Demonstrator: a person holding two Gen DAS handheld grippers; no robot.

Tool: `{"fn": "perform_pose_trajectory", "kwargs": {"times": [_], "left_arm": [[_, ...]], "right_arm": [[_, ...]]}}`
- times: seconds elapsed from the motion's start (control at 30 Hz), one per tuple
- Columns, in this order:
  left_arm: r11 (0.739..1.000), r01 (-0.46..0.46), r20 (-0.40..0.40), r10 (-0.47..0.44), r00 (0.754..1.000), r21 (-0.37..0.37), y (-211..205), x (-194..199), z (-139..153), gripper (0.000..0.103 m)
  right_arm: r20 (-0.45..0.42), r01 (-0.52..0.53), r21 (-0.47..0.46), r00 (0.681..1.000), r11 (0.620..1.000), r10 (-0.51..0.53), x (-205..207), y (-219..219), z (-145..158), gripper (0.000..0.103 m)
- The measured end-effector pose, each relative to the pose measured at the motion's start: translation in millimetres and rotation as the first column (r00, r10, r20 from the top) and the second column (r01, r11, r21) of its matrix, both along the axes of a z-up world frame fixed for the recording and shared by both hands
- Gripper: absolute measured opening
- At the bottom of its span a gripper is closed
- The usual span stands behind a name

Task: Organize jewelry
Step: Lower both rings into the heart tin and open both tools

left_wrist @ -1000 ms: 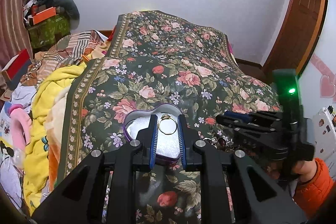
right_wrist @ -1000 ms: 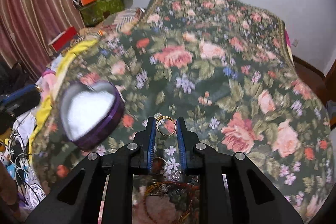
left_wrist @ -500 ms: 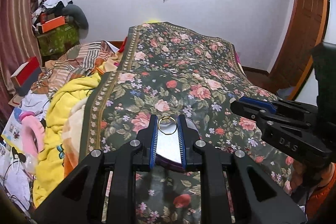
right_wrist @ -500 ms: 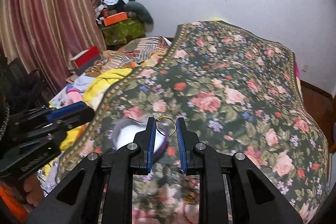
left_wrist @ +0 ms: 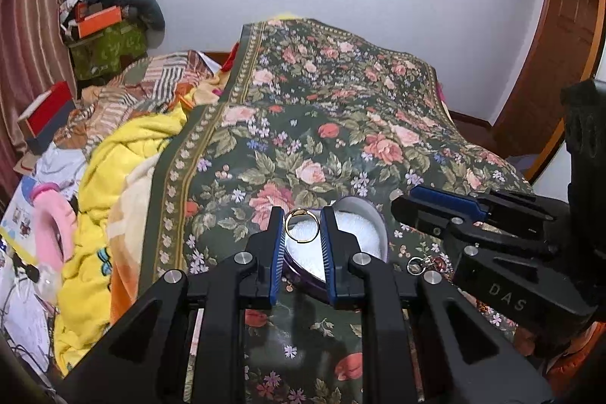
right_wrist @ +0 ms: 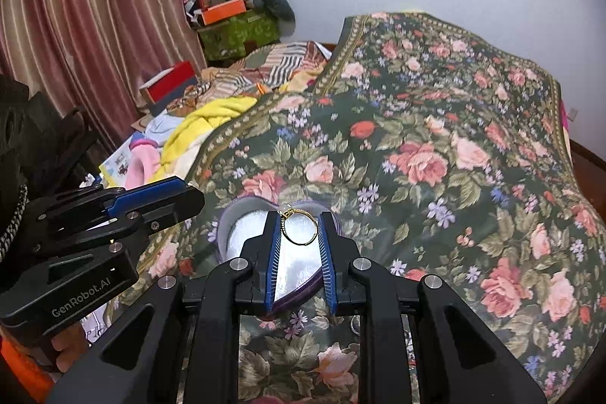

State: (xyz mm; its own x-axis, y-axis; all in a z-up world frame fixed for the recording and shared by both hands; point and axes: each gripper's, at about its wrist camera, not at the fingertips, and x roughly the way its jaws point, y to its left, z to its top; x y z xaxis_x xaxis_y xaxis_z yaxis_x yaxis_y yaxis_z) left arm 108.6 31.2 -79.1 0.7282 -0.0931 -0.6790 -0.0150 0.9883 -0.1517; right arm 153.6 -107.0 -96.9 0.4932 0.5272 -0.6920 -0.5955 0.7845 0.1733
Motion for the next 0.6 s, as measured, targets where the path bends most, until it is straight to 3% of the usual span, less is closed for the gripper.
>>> {"fn": "perform_pose_trajectory", "kwargs": {"times": [0.3,0.6], "left_arm": [[0.999,0.022,-0.068,-0.025,0.997,-0.041,-0.6,18.5,-24.8,0.017],[0.998,0.017,-0.088,-0.022,0.996,-0.058,-1.2,27.9,-34.8,0.017]], "right_arm": [[-0.047,-0.015,-0.012,0.999,1.000,0.014,7.9,4.2,-18.3,0.018],[-0.067,-0.026,-0.024,0.997,0.999,0.024,9.8,10.3,-27.1,0.018]]}}
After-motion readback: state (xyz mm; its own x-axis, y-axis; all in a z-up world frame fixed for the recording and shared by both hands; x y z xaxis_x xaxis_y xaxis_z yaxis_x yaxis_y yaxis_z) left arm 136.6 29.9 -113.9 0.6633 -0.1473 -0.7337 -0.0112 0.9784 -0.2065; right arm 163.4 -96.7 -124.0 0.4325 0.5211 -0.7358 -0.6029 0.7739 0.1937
